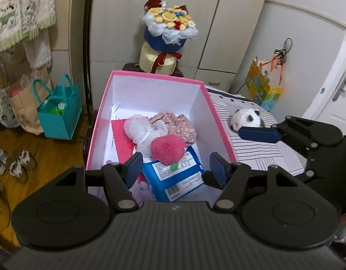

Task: Organize soft objects
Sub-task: 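Carry the pink pompom with the left gripper into the pink box and open, then move the left gripper to the white-and-brown plush toy on the bed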

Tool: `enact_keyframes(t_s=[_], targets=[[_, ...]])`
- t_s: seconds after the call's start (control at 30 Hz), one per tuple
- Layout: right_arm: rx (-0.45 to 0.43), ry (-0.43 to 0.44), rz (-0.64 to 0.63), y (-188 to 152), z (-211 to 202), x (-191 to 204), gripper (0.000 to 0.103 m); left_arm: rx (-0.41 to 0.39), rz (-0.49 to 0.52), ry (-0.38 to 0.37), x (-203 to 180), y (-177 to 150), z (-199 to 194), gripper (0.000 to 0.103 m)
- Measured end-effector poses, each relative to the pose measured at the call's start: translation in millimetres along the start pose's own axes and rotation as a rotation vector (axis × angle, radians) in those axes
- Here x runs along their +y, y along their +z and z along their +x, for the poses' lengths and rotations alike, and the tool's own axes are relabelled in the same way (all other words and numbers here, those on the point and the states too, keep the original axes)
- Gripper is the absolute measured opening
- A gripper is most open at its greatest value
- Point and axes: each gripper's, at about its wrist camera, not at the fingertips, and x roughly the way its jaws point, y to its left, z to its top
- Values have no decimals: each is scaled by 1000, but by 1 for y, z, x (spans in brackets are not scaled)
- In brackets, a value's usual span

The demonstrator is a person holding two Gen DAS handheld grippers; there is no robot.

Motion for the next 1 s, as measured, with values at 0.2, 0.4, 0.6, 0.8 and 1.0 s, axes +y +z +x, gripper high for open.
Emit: enact_keyframes(t_s=[0.2, 0.4, 0.6, 0.8, 1.0], targets=[[-28, -16, -6, -6, -35, -2, 83, -36, 60, -24, -18, -1, -27, 67], [-66, -28, 14, -27, -72, -18, 87, -41, 96, -89, -38, -5, -40, 74], [-102, -79, 69, -59, -97, -49, 87, -55, 148, -133, -70, -4, -29, 83], [-136, -128, 128, -79, -108, -90, 88, -79, 154, -188, -104, 2, -10, 85], [-163, -160, 167, -96, -106, -130, 88, -86, 91, -246, -138, 11, 26, 85]])
